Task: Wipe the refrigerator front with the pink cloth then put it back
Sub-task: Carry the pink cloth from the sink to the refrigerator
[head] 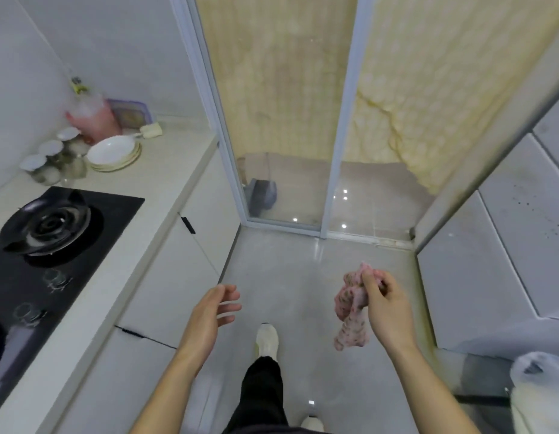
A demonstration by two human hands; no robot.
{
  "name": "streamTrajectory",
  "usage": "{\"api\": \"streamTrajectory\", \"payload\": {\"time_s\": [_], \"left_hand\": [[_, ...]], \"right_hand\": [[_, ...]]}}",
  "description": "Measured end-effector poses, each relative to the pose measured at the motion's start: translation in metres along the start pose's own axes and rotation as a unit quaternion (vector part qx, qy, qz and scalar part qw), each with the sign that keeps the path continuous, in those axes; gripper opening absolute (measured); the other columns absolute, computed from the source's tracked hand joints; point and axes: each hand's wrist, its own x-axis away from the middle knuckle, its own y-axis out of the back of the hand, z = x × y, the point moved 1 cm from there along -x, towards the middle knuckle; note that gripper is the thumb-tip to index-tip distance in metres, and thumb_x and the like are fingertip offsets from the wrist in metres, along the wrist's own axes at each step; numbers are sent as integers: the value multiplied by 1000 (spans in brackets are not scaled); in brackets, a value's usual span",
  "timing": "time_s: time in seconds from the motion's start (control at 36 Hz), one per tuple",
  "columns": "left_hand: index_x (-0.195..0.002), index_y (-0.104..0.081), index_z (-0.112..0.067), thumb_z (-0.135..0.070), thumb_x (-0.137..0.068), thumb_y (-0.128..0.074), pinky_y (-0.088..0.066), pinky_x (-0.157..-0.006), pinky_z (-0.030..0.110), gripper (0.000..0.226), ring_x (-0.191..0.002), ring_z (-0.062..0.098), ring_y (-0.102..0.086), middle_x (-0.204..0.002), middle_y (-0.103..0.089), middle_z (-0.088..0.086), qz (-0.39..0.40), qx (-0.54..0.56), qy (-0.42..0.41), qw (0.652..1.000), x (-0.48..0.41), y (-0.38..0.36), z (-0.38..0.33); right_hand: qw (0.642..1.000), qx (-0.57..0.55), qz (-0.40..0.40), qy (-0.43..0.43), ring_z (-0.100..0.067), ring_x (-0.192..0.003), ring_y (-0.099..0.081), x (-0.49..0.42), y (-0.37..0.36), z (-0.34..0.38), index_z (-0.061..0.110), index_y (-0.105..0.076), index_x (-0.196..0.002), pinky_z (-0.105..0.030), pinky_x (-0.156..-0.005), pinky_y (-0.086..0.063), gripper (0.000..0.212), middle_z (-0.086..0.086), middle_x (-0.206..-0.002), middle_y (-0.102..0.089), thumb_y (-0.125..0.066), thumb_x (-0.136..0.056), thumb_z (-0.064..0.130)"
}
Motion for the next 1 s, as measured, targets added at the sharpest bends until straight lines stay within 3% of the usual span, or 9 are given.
{"api": "streamTrajectory", "payload": {"time_s": [0.08,0.17,0.31,0.42,0.67,0.92,1.0], "left_hand": [[-120,-69,-7,-28,-113,-38,-55,-97,47,39,-106,31,-71,-115,-73,13,12,-2,3,1000,-43,-7,-22],[-120,-69,-7,-27,-113,-39,-54,-97,48,38,-106,32,-71,-116,-73,15,29,-6,8,1000,-85,-16,-43],[-115,-69,-9,-24,-112,-41,-55,-93,46,32,-98,29,-70,-116,-71,17,74,-18,7,997,-148,-35,-82],[-117,-68,-11,-27,-112,-39,-55,-96,49,34,-102,30,-70,-115,-71,15,112,-51,-16,992,-197,-43,-111],[-116,-68,-12,-29,-113,-38,-55,-95,47,35,-105,31,-70,-115,-72,14,171,-92,-35,980,-284,-78,-161],[-116,-69,-9,-26,-113,-39,-55,-96,50,34,-106,35,-70,-116,-73,15,221,-126,-25,967,-343,-169,-184],[-112,-69,-11,-25,-112,-41,-56,-90,44,32,-106,34,-70,-113,-73,14,226,-123,-25,966,-363,-206,-197]], "right_hand": [[999,3,-34,-11,-12,-89,-71,-32,-8,1,15,-71,-91,-26,-76,-51,30,2,-86,-75,-57,-107,36],[998,8,-60,-24,-18,-90,-72,-65,-22,6,16,-71,-90,-37,-81,-55,31,1,-86,-75,-56,-107,37],[993,-4,-109,-38,-20,-86,-70,-111,-51,30,14,-70,-88,-30,-71,-49,33,-4,-84,-73,-56,-107,37],[989,-24,-140,-46,-21,-84,-69,-143,-72,47,9,-69,-89,-31,-70,-50,36,-8,-85,-73,-56,-107,38],[980,-35,-182,-74,-11,-89,-70,-189,-75,67,17,-69,-94,-23,-69,-47,29,0,-90,-74,-53,-108,36],[962,-56,-248,-101,-29,-88,-72,-258,-51,60,16,-71,-84,-46,-87,-56,33,-7,-85,-74,-58,-106,37],[960,-53,-254,-104,-22,-88,-73,-289,-34,59,19,-71,-86,-43,-85,-56,30,-2,-83,-75,-58,-106,36]]}}
